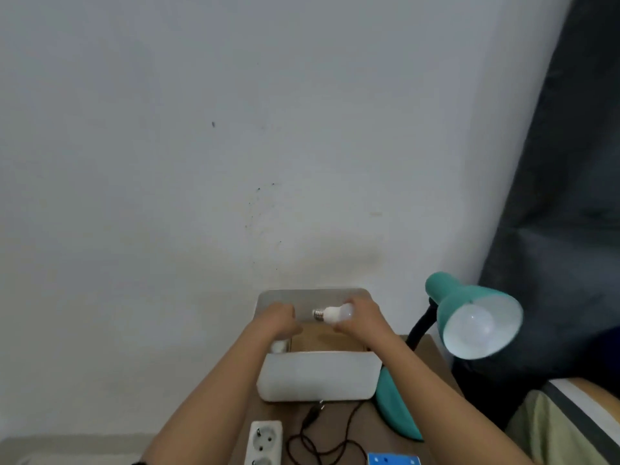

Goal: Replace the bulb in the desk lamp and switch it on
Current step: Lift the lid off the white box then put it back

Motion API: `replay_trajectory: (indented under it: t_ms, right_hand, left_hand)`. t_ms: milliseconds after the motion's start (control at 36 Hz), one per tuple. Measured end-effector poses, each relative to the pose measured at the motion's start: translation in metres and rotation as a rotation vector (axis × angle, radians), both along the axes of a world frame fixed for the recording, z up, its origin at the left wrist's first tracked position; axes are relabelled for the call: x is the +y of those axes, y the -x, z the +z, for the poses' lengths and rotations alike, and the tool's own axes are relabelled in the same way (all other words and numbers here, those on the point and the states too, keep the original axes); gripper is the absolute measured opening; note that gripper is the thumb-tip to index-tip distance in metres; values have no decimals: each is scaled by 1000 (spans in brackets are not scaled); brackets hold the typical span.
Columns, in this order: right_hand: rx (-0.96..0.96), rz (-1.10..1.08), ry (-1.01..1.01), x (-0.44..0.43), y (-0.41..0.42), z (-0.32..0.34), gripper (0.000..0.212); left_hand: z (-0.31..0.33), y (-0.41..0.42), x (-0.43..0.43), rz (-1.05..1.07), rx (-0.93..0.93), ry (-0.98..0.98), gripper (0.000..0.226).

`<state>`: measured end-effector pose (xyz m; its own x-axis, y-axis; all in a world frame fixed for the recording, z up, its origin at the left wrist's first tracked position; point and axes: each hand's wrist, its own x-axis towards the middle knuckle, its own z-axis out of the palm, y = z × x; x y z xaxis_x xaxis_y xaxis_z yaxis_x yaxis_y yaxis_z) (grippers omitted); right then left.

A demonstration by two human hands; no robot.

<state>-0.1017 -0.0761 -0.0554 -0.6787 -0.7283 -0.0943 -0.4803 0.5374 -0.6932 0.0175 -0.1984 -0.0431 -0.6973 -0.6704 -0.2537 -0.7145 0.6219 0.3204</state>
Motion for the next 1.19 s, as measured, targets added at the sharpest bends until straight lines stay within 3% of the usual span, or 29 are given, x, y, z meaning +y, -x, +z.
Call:
replay_trajectory:
  t_ms: [167,361,583,750,1028,1194]
  right_hand:
    - [-50,53,-167,-24,15,-30,52]
    - [-40,60,-288,-37,24,-45,66]
    - [-67,65,-268,-33,18,-35,59]
    - [-63,39,-194,-7,1,1,51]
    - [82,-13,-67,94,-57,68,40]
    - [84,-104,-45,167,-90,57,37]
  left_hand:
    - [-39,14,-21,10,-21,-62,18]
    - [-62,18,-34,39,-3,-126,30]
    - [-51,13,-31,28,5,-134,17]
    - [-7,-7,-15,13,56,-110,12]
    - [54,-67,63,-36,223,-47,28]
    - [43,-109,129,-81,230,-91,25]
